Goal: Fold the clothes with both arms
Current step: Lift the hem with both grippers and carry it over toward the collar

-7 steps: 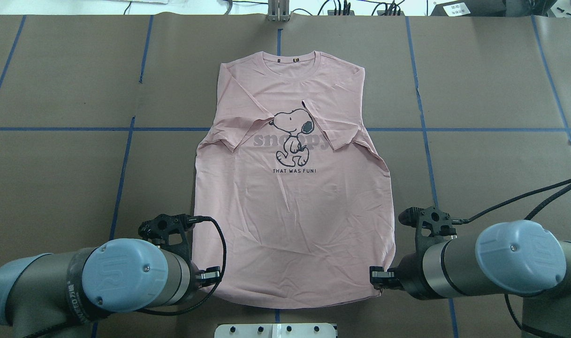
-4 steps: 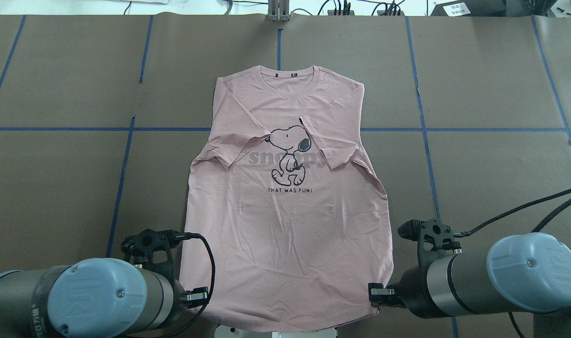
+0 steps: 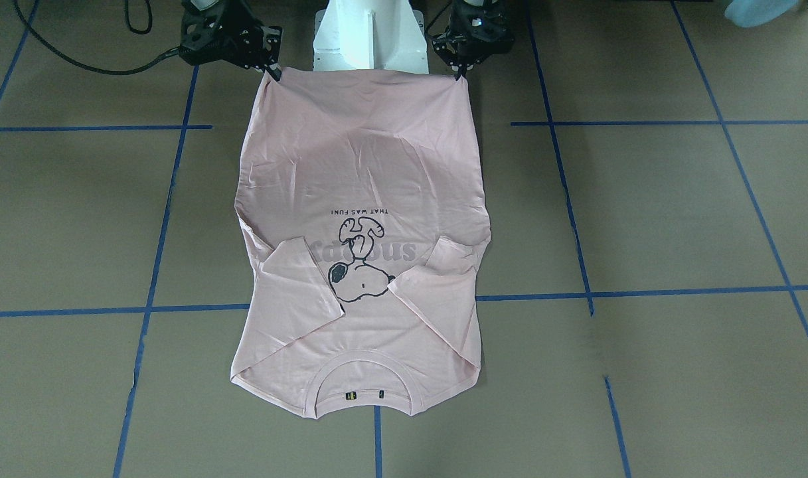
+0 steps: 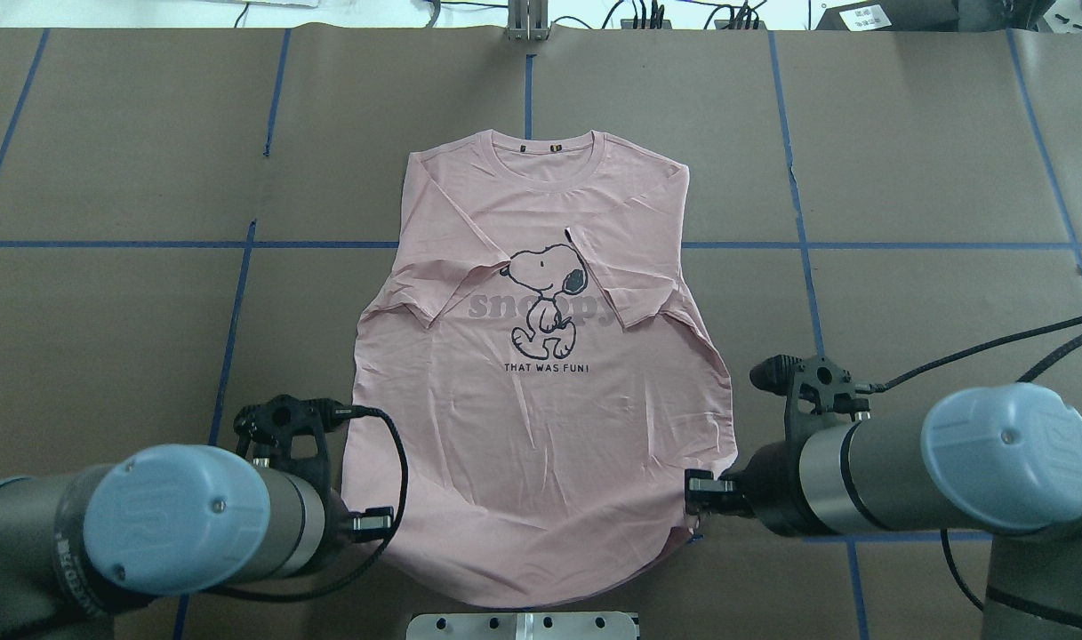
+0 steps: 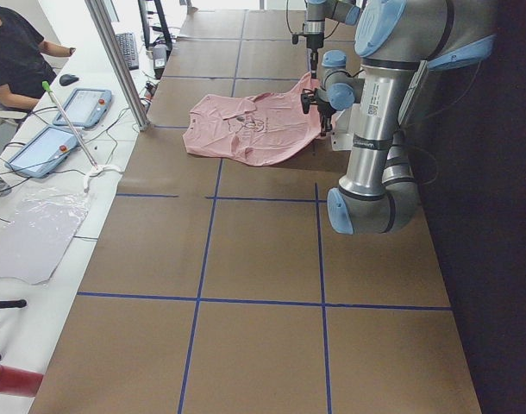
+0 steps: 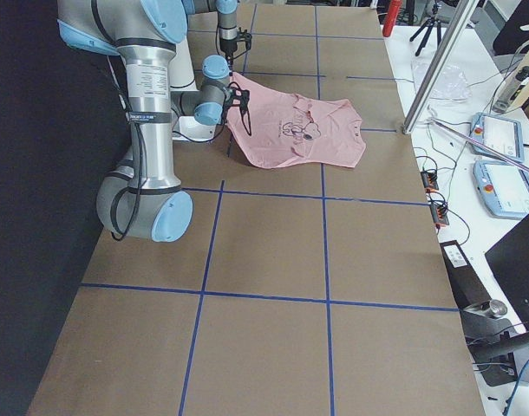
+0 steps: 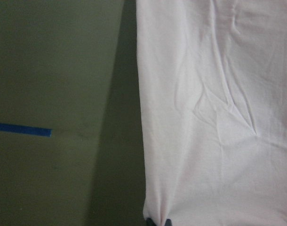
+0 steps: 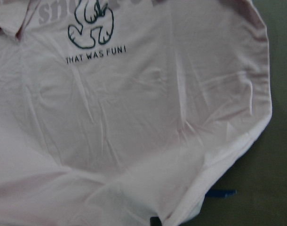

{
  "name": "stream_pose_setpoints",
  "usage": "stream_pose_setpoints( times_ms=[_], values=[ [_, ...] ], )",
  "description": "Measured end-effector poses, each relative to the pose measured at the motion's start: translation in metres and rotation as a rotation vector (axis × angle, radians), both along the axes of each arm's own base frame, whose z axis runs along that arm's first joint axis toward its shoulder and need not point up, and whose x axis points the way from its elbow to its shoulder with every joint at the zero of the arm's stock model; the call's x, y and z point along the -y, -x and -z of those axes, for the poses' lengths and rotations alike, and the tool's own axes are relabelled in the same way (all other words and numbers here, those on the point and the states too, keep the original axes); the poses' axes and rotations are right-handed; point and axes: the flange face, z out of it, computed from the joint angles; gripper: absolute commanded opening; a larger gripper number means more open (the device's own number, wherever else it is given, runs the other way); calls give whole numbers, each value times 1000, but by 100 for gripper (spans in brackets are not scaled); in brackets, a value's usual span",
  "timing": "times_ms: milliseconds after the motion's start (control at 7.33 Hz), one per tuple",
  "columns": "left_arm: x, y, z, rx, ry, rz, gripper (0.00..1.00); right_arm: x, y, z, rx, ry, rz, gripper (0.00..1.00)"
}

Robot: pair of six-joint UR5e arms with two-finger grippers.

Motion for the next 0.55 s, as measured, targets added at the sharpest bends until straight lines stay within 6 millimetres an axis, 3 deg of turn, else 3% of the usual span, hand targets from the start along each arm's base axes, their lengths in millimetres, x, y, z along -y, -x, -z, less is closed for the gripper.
stream_pose_setpoints(
  times_ms=[545],
  values=[
    [127,26,-7,43,-110,121,0,141,-17,-7,-35,-3,-175,0]
  ],
)
